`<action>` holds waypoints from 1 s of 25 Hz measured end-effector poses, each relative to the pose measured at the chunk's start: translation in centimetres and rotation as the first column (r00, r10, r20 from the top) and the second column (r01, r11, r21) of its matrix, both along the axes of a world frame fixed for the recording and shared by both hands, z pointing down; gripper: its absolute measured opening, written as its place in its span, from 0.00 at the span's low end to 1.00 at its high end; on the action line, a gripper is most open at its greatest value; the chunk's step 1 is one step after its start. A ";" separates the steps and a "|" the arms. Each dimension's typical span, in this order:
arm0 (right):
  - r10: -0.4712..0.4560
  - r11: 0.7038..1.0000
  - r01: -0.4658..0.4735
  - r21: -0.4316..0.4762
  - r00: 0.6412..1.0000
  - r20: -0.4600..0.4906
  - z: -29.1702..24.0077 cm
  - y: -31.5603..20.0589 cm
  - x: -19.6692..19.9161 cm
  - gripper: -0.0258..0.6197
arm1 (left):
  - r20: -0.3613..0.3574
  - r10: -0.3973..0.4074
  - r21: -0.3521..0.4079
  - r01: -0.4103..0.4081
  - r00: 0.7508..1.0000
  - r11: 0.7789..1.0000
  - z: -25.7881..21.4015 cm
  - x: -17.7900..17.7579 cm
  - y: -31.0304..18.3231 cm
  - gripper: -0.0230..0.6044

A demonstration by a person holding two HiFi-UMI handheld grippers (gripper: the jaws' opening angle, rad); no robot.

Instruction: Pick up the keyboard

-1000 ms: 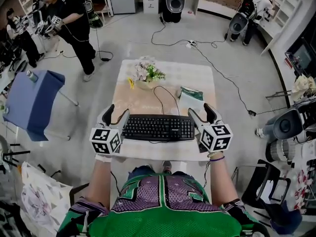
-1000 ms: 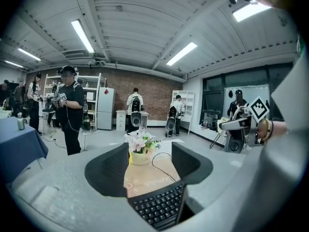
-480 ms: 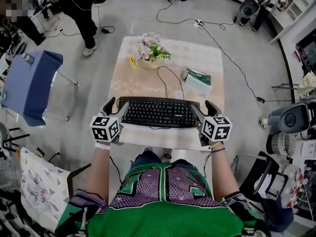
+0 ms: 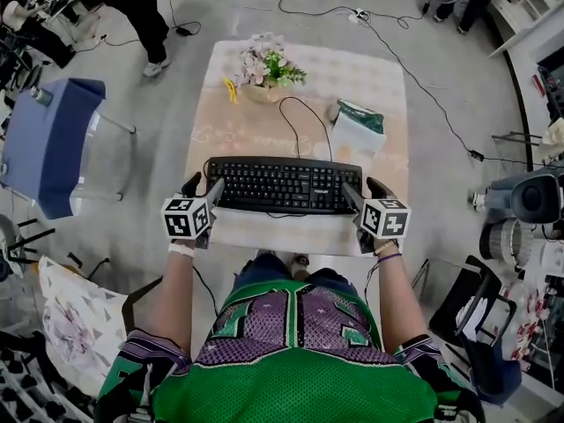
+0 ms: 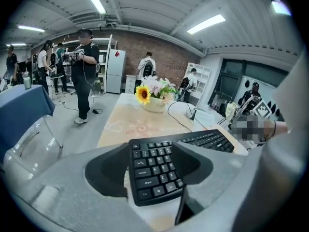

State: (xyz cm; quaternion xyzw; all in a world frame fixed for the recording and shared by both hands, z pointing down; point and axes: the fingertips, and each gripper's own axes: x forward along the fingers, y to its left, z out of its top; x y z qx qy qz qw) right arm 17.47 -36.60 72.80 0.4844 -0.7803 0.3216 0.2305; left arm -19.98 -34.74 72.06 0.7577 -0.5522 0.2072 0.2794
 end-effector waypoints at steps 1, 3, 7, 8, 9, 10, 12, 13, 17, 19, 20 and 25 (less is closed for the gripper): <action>0.003 1.000 -0.003 -0.014 1.000 -0.001 0.6 0.0 0.1 0.50 | 0.009 0.001 -0.011 -0.001 1.000 1.000 0.7 -0.1 0.0 0.46; 0.008 0.999 -0.008 -0.046 1.000 -0.004 1.9 0.1 0.3 0.50 | 0.023 0.010 -0.029 -0.009 1.000 1.000 1.9 -0.2 -0.1 0.46; 0.018 0.995 -0.019 -0.098 1.000 -0.012 4.3 0.4 0.7 0.50 | 0.014 -0.020 -0.091 0.022 1.000 0.996 4.5 -0.9 -0.2 0.46; 0.022 0.994 -0.023 -0.110 1.000 -0.010 4.8 0.5 0.8 0.50 | 0.014 -0.028 -0.109 0.029 1.000 0.994 5.1 -1.1 -0.1 0.46; 0.027 0.992 -0.028 -0.121 1.000 -0.008 5.2 0.6 0.9 0.50 | 0.014 -0.031 -0.124 0.033 0.999 0.992 5.6 -1.3 -0.1 0.46; 0.032 0.991 -0.033 -0.131 0.999 -0.006 5.5 0.7 0.9 0.50 | 0.012 -0.032 -0.137 0.033 0.999 0.990 6.0 -1.4 0.0 0.46; 0.045 0.988 -0.045 -0.149 0.999 -0.004 6.2 0.8 1.1 0.50 | -0.002 -0.033 -0.155 0.032 0.999 0.987 6.4 -1.3 0.1 0.46; 0.052 0.987 -0.052 -0.155 0.999 -0.006 6.4 0.9 1.3 0.50 | -0.012 -0.035 -0.161 0.032 0.999 0.986 6.5 -1.3 0.1 0.46; 0.070 0.982 -0.067 -0.176 0.997 0.011 6.9 0.7 1.3 0.50 | -0.048 -0.022 -0.183 0.013 0.999 0.983 6.4 -1.4 0.2 0.46; 0.065 0.981 -0.059 -0.187 0.998 0.027 7.3 0.8 1.1 0.50 | -0.062 -0.007 -0.192 -0.005 0.998 0.981 6.3 -1.5 0.4 0.46; 0.061 0.980 -0.054 -0.190 0.998 0.030 7.4 0.9 1.0 0.50 | -0.069 0.002 -0.197 -0.016 0.998 0.980 6.4 -1.4 0.5 0.47; 0.051 0.979 -0.038 -0.201 0.997 0.059 7.4 0.8 0.7 0.50 | -0.129 0.013 -0.252 -0.045 0.992 0.967 7.1 -0.2 0.5 0.47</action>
